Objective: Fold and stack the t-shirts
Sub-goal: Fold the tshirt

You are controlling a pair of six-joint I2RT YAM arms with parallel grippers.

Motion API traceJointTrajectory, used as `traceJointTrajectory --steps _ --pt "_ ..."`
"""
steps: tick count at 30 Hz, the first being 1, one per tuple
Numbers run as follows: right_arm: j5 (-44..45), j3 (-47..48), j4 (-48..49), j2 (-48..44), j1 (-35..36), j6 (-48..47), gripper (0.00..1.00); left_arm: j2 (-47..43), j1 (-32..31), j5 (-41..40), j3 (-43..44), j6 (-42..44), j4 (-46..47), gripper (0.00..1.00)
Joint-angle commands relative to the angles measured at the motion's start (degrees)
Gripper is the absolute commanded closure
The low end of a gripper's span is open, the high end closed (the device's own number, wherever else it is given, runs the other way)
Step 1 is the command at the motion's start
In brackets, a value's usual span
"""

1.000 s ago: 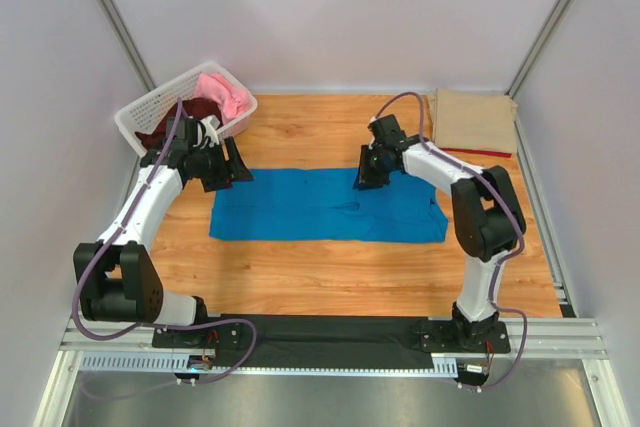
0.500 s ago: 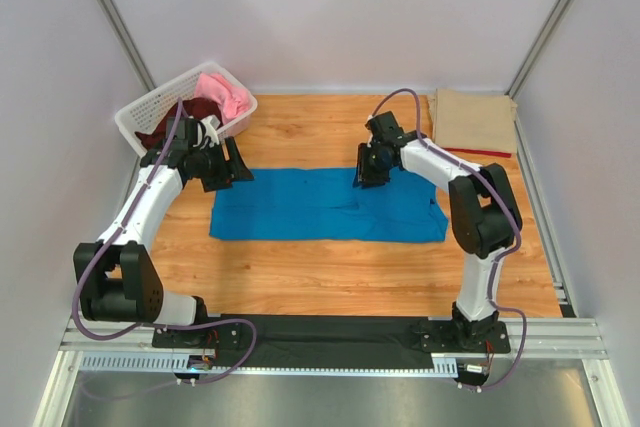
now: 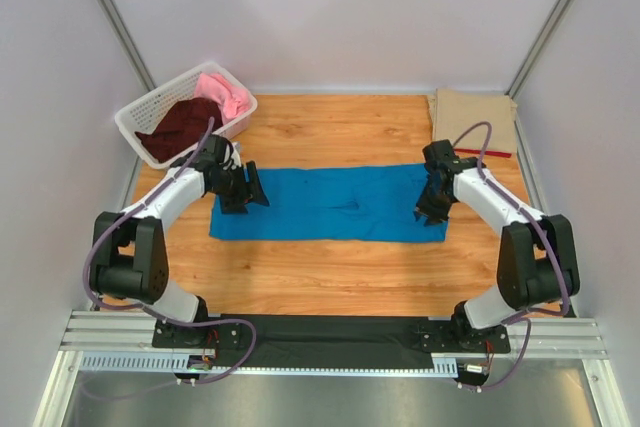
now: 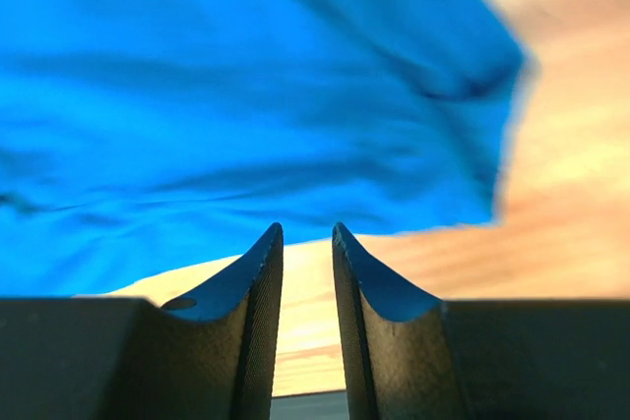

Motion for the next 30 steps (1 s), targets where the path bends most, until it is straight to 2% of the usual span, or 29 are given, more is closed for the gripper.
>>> traceJointTrajectory --steps 1,6,12,20,26,30 --pt "5.0 -5.7 -1.0 -5.5 -3.6 5.2 0.72 2.5 0.3 -2.9 -2.0 -3.1 2.5 0.26" --pt "7.1 -8.9 -0.7 -9.1 -6.1 5.2 0.71 4.5 0.2 -5.8 -3.4 -4.9 2.9 0.27" --pt "9.8 -11.1 1.0 -8.4 -8.4 4.2 0.75 6.4 0.2 -10.4 -3.6 -4.9 1.5 0.27" --pt "15.1 -13.3 8.3 -7.2 -9.6 2.4 0.80 9.5 0.2 -13.5 -3.8 -5.8 1.2 0.27" --pt "13.1 -14.4 9.9 -4.4 -10.7 1.9 0.81 9.8 0.1 -14.3 -3.8 -6.3 0.8 0.28" --pt "13.6 -13.1 7.6 -5.0 -11.6 1.6 0.81 9.8 0.1 -14.7 -3.6 -6.1 0.4 0.28"
